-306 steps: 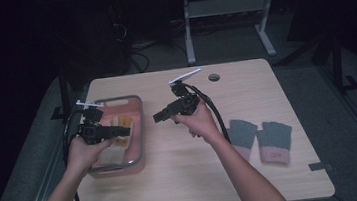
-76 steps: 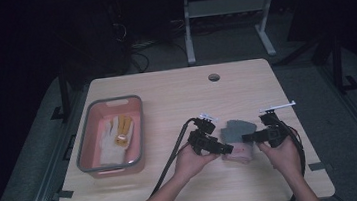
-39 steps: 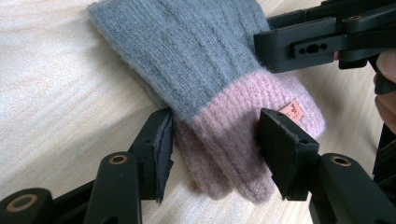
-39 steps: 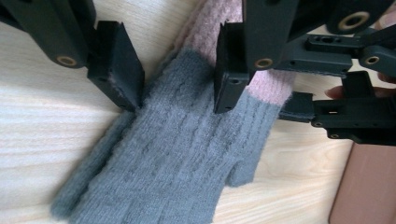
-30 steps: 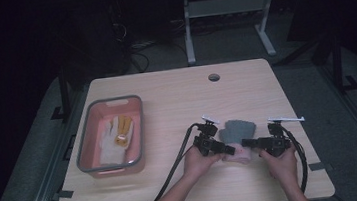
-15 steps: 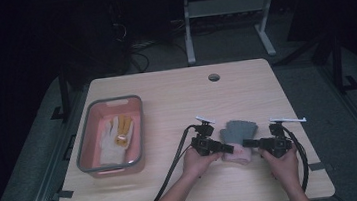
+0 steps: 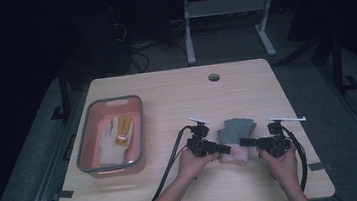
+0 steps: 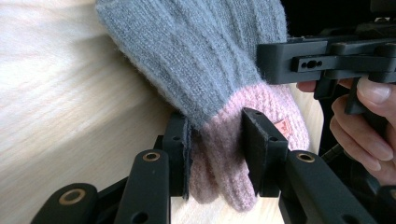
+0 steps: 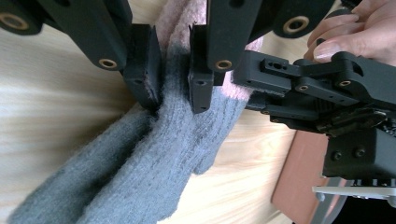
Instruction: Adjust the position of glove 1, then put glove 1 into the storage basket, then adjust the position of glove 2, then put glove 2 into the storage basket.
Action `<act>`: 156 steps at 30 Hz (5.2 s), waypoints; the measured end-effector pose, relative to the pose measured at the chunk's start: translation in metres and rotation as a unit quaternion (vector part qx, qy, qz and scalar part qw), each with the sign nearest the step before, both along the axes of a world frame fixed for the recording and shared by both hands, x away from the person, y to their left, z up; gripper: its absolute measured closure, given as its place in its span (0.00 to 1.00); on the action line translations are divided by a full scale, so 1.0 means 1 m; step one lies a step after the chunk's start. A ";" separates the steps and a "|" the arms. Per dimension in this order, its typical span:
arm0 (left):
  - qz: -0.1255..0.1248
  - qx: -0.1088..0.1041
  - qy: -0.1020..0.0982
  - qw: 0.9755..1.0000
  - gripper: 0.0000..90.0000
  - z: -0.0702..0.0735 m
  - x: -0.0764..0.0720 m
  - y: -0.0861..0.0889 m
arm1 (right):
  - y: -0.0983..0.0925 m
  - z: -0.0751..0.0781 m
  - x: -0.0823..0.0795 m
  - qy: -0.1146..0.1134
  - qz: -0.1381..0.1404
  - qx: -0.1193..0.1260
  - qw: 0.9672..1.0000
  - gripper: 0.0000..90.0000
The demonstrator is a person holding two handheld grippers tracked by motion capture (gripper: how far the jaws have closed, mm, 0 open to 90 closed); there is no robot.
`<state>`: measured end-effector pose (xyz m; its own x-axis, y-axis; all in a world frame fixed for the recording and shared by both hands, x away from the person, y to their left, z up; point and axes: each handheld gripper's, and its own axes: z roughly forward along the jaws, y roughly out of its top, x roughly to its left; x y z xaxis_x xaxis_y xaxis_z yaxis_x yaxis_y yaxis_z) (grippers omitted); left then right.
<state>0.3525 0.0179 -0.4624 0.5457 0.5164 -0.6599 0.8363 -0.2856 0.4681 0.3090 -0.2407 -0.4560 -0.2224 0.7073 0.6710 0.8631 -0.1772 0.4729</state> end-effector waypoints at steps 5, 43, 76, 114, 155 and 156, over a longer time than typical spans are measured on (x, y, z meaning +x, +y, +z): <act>0.000 0.000 -0.008 1.000 0.72 0.008 -0.001 0.008 | 0.007 0.007 0.001 -0.009 0.010 -0.002 1.000 0.84; 0.023 -0.004 -0.042 0.999 0.72 0.048 0.000 0.060 | 0.054 0.050 0.025 -0.024 0.066 -0.006 0.998 0.85; 0.043 -0.003 -0.054 0.998 0.72 0.065 0.001 0.104 | 0.095 0.067 0.044 -0.020 0.108 -0.005 0.994 0.85; 0.077 -0.005 -0.066 0.995 0.72 0.085 0.005 0.154 | 0.147 0.088 0.070 -0.021 0.153 -0.016 0.988 0.85; 0.089 -0.009 -0.079 0.993 0.74 0.104 0.005 0.191 | 0.182 0.109 0.080 -0.036 0.184 -0.020 0.982 0.85; 0.092 -0.013 -0.075 0.993 0.74 0.104 0.006 0.193 | 0.183 0.109 0.081 -0.037 0.186 -0.021 0.982 0.85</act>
